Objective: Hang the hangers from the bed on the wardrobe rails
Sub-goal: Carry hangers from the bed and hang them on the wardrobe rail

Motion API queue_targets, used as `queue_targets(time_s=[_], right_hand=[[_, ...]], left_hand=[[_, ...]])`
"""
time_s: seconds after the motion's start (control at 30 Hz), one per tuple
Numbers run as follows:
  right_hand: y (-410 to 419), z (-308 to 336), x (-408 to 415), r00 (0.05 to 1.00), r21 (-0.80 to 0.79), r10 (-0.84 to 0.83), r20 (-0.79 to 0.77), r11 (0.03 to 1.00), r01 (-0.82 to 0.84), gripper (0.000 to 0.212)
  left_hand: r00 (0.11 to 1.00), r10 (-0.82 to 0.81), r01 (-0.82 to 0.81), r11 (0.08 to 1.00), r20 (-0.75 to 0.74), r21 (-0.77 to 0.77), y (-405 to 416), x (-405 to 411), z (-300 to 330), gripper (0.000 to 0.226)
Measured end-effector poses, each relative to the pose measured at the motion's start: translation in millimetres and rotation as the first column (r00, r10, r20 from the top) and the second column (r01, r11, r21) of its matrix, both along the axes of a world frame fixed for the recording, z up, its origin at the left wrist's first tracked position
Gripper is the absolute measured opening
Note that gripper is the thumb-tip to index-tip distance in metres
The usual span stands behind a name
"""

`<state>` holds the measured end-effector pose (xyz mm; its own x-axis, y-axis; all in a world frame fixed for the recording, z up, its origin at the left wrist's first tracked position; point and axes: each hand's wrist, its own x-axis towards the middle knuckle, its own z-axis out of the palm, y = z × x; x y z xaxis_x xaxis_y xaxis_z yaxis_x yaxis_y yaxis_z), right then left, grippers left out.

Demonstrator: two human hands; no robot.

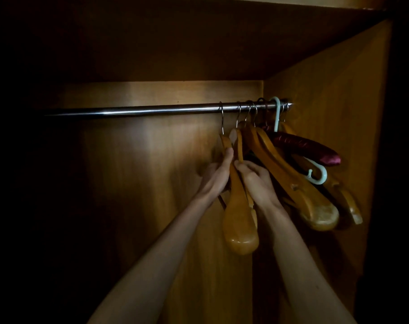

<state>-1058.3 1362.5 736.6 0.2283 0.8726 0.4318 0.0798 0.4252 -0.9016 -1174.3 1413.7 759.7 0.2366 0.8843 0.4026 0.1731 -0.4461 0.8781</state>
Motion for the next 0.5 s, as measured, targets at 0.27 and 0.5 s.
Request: queue_targets(time_s=[0.27, 0.5], right_hand=[[-62.5, -57.0, -0.2, 1.0, 0.027, 0.006, -0.03, 1.0, -0.005, 0.017], [-94.4, -142.2, 13.6, 0.963, -0.232, 0.085, 0.254, 0.973, -0.024, 0.014]], left_hand=[[0.96, 0.094, -0.122, 0.988, 0.263, 0.095, -55.6, -21.9, -77.1, 0.028], [0.997, 0.074, -0.068, 0.982, 0.03, -0.174, -98.9, -28.6, -176.8, 0.05]])
